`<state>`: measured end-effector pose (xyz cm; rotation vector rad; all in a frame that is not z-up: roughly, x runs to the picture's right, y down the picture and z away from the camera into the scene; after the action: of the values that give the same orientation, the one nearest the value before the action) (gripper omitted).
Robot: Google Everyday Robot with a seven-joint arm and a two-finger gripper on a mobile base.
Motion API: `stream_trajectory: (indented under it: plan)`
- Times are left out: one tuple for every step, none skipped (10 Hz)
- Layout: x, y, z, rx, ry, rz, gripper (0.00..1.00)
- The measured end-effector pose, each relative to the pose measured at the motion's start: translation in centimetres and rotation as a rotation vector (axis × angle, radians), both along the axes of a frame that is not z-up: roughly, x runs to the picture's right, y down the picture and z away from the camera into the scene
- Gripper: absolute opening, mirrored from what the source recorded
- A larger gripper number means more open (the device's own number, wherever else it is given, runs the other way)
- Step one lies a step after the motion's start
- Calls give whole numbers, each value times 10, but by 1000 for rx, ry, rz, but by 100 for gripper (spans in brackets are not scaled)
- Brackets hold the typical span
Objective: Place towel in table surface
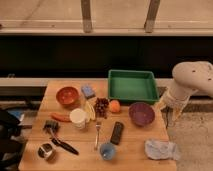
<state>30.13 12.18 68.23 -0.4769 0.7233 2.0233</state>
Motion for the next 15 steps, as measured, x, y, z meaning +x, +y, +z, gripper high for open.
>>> stream_trajectory:
  plan:
    - [-4,9,5,-22,-4,-22,61]
    - [-6,22,9,-49,-2,-35,61]
    - [-5,38,13,-78,4,-47,61]
    - [-7,49,16,-99,4,-51,61]
    - [-6,58,18,-119,4,-50,61]
    - [-5,69,20,-143,5,-46,61]
    - [-4,83,24,-170,7,-42,61]
    - [-4,94,28,-193,11,-40,61]
    - [-1,105,32,-217,15,-36,61]
    - [1,113,35,-237,18,-27,61]
    - [3,122,39,-261,21,-17,61]
    - [6,132,44,-287,27,-6,61]
    - [10,145,50,-321,36,9,61]
    - [14,152,54,-343,41,21,61]
    - [18,161,59,-373,46,41,61]
